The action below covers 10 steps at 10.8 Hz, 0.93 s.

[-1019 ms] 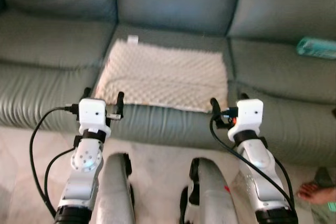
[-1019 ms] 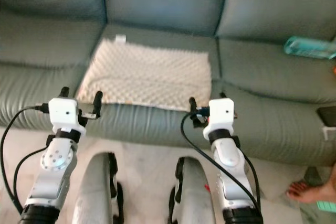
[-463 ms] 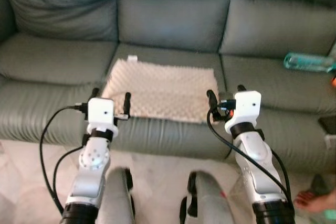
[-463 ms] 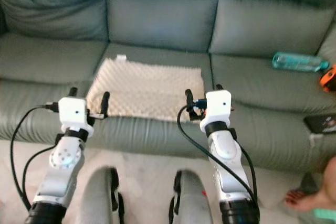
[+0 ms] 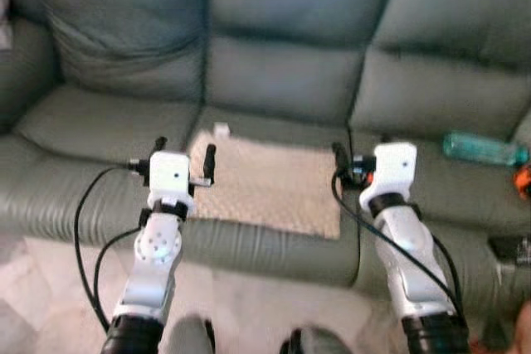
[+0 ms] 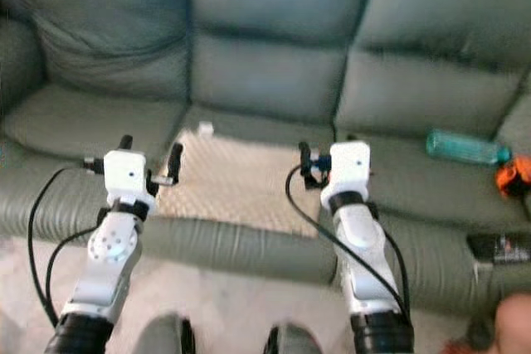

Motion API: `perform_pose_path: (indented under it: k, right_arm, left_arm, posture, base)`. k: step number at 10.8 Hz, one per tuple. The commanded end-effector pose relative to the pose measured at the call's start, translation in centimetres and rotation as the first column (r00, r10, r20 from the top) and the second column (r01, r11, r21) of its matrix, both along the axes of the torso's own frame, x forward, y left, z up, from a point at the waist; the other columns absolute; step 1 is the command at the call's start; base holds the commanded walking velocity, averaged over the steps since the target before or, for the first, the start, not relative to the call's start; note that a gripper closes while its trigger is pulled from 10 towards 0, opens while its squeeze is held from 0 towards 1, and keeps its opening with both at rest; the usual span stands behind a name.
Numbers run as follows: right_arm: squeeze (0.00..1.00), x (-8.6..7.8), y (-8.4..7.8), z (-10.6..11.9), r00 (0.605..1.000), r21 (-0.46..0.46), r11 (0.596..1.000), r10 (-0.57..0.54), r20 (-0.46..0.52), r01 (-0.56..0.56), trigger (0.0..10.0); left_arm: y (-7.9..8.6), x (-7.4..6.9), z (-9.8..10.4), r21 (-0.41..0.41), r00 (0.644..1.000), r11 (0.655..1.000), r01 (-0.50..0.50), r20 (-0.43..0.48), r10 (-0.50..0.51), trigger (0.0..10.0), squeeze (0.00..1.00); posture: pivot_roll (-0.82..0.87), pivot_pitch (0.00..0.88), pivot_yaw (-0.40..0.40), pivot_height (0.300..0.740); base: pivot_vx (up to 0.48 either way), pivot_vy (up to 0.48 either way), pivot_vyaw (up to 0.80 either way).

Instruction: Move the pillow to the sofa

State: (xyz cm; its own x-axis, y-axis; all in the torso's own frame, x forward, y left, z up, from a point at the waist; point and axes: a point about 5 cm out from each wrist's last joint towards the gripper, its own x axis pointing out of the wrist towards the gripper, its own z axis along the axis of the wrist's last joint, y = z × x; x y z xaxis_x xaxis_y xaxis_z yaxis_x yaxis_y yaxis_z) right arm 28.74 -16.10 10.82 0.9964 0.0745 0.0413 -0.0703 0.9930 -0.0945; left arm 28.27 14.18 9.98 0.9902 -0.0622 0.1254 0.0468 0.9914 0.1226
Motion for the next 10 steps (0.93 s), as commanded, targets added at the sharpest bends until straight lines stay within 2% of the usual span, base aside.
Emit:
perform_pose_path:
  k: [1, 3, 4, 10]
  right_arm:
    - [0.00, -0.2, -0.2, -0.5, 1.000, 0.002, 1.000, -0.009, -0.019, 0.009, 10.0]
    - [0.00, 0.1, -0.4, -0.8, 0.997, 0.046, 0.997, -0.059, -0.039, 0.061, 10.0]
    - [0.00, 0.1, 0.1, -0.4, 1.000, -0.013, 1.000, 0.009, -0.013, -0.009, 10.0]
    - [0.00, -0.2, 1.2, -0.5, 0.998, -0.001, 0.998, 0.068, -0.011, -0.068, 10.0]
  left_arm:
    - [-0.1, 0.0, -0.5, -0.017, 1.000, 1.000, -0.012, -0.029, 0.012, 10.0, 0.00]
    - [-0.6, 0.1, -0.6, -0.039, 0.999, 0.999, -0.007, -0.041, 0.005, 10.0, 0.00]
    - [-0.7, 0.1, -0.5, -0.002, 1.000, 1.000, -0.001, -0.030, 0.001, 10.0, 0.00]
    - [-0.1, -0.2, -1.3, 0.021, 0.996, 0.999, -0.037, -0.086, 0.039, 10.0, 0.00]
  posture:
    - [-0.01, 0.015, -0.049, 0.740]
    - [-0.01, 0.015, -0.041, 0.740]
    - [-0.01, 0.021, -0.039, 0.740]
    - [-0.01, 0.061, -0.034, 0.740]
  base:
    - [0.000, 0.000, 0.00]
    - [0.000, 0.000, 0.00]
    - [0.000, 0.000, 0.80]
    - [0.000, 0.000, 0.79]
